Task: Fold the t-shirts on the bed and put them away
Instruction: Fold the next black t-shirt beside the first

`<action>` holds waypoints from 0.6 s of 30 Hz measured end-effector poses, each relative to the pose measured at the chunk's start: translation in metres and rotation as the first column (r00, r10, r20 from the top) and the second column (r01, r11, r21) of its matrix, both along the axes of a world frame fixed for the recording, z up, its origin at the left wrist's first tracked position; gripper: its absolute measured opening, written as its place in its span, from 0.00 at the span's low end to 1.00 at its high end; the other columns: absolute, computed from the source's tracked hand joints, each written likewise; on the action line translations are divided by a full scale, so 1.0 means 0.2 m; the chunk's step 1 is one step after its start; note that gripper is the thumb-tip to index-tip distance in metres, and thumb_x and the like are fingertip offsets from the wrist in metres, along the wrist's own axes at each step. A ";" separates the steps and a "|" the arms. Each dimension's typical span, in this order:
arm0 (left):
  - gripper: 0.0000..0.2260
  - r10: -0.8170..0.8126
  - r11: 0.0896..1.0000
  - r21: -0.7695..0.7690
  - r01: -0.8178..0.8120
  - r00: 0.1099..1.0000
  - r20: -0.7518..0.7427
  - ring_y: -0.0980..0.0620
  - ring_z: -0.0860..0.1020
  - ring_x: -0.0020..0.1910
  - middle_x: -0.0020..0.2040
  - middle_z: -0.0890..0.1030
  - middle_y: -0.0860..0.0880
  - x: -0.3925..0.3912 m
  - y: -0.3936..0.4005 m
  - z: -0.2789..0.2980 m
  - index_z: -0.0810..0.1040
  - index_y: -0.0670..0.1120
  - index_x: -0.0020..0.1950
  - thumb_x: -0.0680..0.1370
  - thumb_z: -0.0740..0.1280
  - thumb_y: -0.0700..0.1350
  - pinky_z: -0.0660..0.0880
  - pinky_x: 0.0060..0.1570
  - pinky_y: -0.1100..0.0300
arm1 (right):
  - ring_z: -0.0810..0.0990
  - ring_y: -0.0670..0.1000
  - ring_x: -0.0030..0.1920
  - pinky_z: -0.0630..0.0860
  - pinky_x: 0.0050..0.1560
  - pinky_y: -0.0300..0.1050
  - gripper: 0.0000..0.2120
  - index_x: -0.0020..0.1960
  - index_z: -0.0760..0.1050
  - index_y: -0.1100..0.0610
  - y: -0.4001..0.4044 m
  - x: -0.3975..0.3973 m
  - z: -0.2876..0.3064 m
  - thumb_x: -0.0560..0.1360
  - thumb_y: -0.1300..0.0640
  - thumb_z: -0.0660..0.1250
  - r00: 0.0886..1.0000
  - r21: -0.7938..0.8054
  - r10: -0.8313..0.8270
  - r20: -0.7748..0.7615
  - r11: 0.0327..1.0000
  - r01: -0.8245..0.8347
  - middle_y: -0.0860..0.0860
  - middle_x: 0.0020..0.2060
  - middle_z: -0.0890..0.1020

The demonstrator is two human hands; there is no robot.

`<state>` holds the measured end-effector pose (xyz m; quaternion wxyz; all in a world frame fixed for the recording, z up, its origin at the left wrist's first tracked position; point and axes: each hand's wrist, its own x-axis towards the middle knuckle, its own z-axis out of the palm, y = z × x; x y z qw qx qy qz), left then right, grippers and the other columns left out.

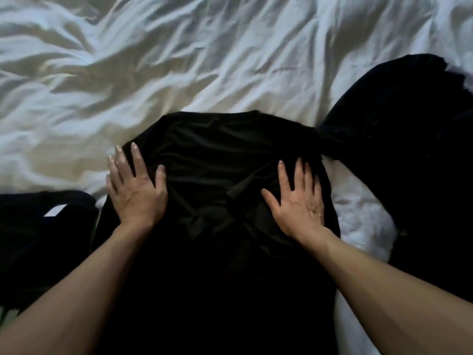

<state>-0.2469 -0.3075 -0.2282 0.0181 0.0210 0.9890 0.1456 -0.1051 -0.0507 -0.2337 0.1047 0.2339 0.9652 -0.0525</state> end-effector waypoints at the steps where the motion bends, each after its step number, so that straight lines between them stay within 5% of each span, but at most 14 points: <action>1: 0.32 -0.002 1.000 -0.009 0.002 1.000 -0.024 0.38 0.48 0.79 0.80 0.50 0.38 0.04 0.01 0.00 0.52 0.44 0.81 0.82 0.56 0.57 0.49 0.76 0.40 | 0.51 0.62 0.78 0.51 0.76 0.60 0.39 0.80 0.50 0.52 0.00 0.01 0.00 0.76 0.33 0.40 1.000 0.010 -0.008 0.004 1.000 0.008 0.63 0.78 0.52; 3: 0.32 -0.102 0.995 -0.032 0.099 0.990 -0.101 0.38 0.51 0.79 0.80 0.53 0.39 0.15 0.03 0.03 0.56 0.45 0.80 0.80 0.55 0.59 0.52 0.74 0.42 | 0.53 0.63 0.78 0.53 0.75 0.62 0.38 0.80 0.50 0.52 0.00 0.05 0.01 0.76 0.33 0.41 1.000 0.037 0.000 0.007 0.999 0.000 0.64 0.78 0.53; 7: 0.25 -0.395 0.910 0.075 0.407 0.909 -0.135 0.40 0.68 0.71 0.70 0.72 0.43 0.22 -0.03 0.06 0.76 0.45 0.68 0.74 0.58 0.51 0.72 0.61 0.42 | 0.60 0.66 0.75 0.59 0.73 0.64 0.35 0.80 0.56 0.53 -0.02 0.05 0.08 0.78 0.37 0.50 0.986 0.064 0.150 -0.068 0.987 -0.146 0.64 0.76 0.60; 10: 0.18 -0.546 0.829 0.065 0.555 0.829 -0.123 0.43 0.72 0.66 0.62 0.77 0.47 0.21 -0.08 0.04 0.81 0.46 0.57 0.72 0.61 0.51 0.72 0.59 0.46 | 0.59 0.62 0.77 0.57 0.75 0.60 0.32 0.80 0.55 0.50 -0.11 -0.03 0.13 0.79 0.38 0.51 0.940 0.013 0.306 -0.152 0.951 -0.308 0.60 0.77 0.60; 15: 0.01 -0.537 0.823 0.090 0.561 0.820 -0.200 0.45 0.74 0.59 0.53 0.77 0.48 0.24 -0.03 0.01 0.78 0.45 0.47 0.77 0.68 0.42 0.70 0.53 0.51 | 0.56 0.61 0.78 0.52 0.76 0.57 0.33 0.80 0.52 0.49 -0.28 0.02 0.07 0.79 0.35 0.46 0.970 -0.060 0.229 -0.081 0.970 -0.234 0.60 0.78 0.57; 18: 0.04 -0.470 0.839 0.201 0.505 0.860 -0.199 0.45 0.73 0.60 0.53 0.77 0.47 0.22 0.05 0.04 0.78 0.44 0.48 0.76 0.71 0.39 0.72 0.53 0.50 | 0.57 0.61 0.77 0.53 0.76 0.57 0.33 0.80 0.51 0.49 -0.27 0.10 0.01 0.79 0.35 0.46 0.971 -0.030 0.230 -0.059 0.972 -0.232 0.60 0.78 0.56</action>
